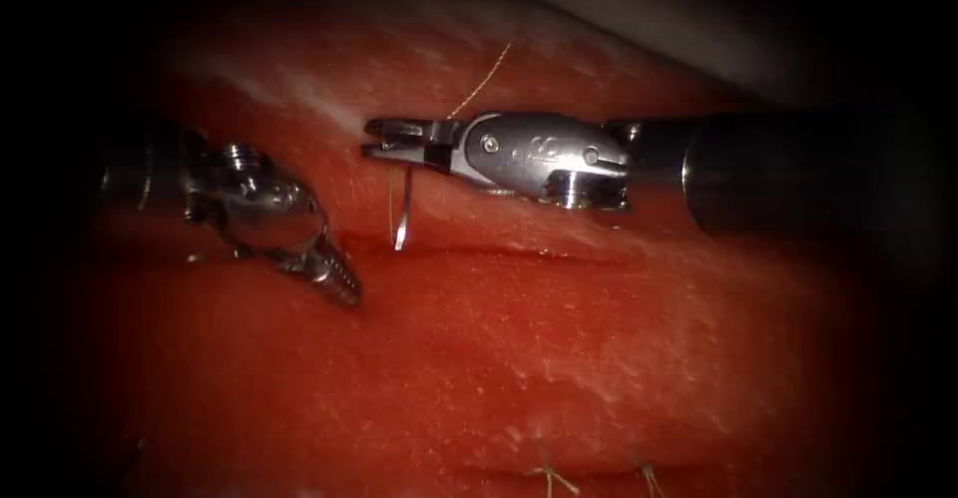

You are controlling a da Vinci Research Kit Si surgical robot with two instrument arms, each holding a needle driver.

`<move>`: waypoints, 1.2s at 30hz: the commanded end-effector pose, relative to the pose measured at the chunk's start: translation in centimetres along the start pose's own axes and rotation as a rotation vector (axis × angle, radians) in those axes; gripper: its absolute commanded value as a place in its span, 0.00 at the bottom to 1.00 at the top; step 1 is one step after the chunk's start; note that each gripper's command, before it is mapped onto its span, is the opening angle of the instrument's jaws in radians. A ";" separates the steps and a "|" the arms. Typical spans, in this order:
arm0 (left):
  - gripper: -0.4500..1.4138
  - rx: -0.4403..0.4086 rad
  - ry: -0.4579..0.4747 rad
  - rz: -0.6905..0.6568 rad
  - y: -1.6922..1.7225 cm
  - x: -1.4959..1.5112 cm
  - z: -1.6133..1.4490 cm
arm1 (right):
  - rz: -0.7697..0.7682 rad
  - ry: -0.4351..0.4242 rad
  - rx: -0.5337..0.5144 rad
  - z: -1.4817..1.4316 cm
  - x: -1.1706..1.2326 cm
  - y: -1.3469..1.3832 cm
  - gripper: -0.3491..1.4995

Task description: Wound Closure

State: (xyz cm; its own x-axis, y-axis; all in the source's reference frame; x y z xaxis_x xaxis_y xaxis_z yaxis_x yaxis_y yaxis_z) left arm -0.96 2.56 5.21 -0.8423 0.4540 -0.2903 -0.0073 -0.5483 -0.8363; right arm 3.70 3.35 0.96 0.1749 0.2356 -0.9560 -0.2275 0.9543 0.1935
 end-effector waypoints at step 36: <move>0.28 0.118 0.094 -0.037 0.16 0.03 0.22 | 0.214 0.063 -0.008 0.03 0.03 0.09 0.00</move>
State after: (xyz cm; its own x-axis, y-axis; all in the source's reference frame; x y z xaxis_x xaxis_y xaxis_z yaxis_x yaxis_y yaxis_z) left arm -1.05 2.36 5.12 -0.7861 0.5366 -0.3068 -0.1070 -0.6070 -0.7875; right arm 3.62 3.42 0.93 0.0640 0.4205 -0.9051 -0.2621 0.8822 0.3913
